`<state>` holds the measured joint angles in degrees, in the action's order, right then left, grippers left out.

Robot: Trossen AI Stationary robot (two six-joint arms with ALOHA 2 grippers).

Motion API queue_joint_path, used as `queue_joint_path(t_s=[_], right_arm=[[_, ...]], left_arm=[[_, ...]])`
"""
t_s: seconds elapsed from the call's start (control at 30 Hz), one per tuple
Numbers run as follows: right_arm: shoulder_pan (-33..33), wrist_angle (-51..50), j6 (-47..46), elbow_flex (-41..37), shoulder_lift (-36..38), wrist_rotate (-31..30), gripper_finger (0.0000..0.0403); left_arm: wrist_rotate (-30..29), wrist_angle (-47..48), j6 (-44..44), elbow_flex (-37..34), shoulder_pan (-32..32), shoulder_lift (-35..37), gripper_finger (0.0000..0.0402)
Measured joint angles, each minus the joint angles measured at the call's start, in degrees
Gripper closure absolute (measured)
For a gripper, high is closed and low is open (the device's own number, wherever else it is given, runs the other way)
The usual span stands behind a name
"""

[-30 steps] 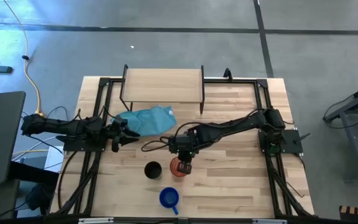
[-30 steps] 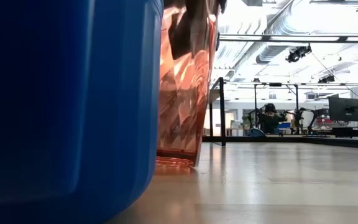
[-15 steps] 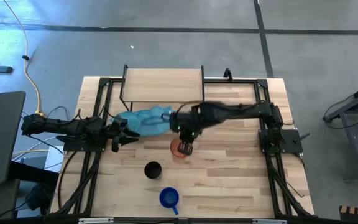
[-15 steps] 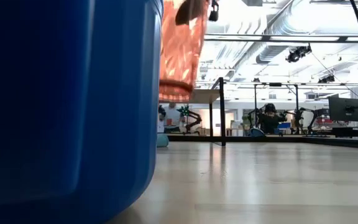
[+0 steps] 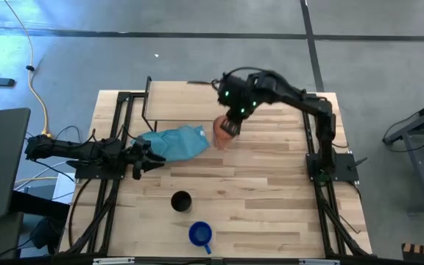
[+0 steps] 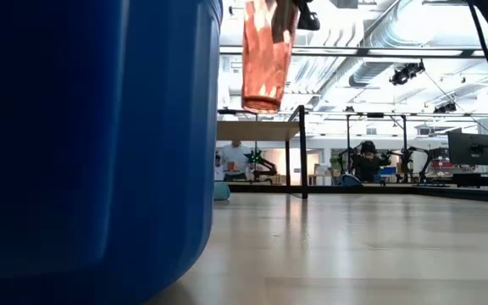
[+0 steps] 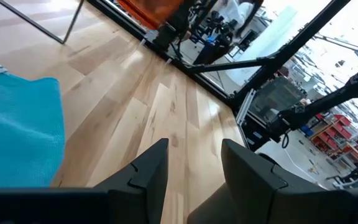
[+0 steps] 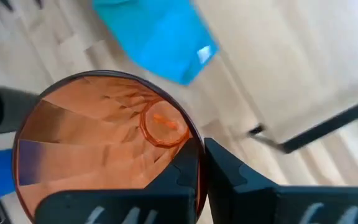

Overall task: Stack small to large cups/mugs on shelf
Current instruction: Put the brown cup on the shelf

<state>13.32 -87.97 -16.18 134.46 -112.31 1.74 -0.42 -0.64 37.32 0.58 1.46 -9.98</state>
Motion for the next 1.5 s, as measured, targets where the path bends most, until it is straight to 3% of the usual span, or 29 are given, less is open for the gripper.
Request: queue_joint_path(t_s=[0.43,0.77,1.5], right_arm=[[11.42,8.99,5.73,0.49,0.22,-0.27,0.0403],[17.16,9.65,7.24,0.47,0.22,-2.34,0.0403],[19.63,13.47,7.66,0.38,-3.08,0.19,0.0403]], left_arm=[[-2.14,-0.44,0.92,0.0,-0.01,-0.02,0.0263],[-2.79,-0.55,2.14,0.0,-0.01,-0.02,0.0263],[-6.11,-1.22,1.53,0.0,-0.01,-0.02,0.0263]])
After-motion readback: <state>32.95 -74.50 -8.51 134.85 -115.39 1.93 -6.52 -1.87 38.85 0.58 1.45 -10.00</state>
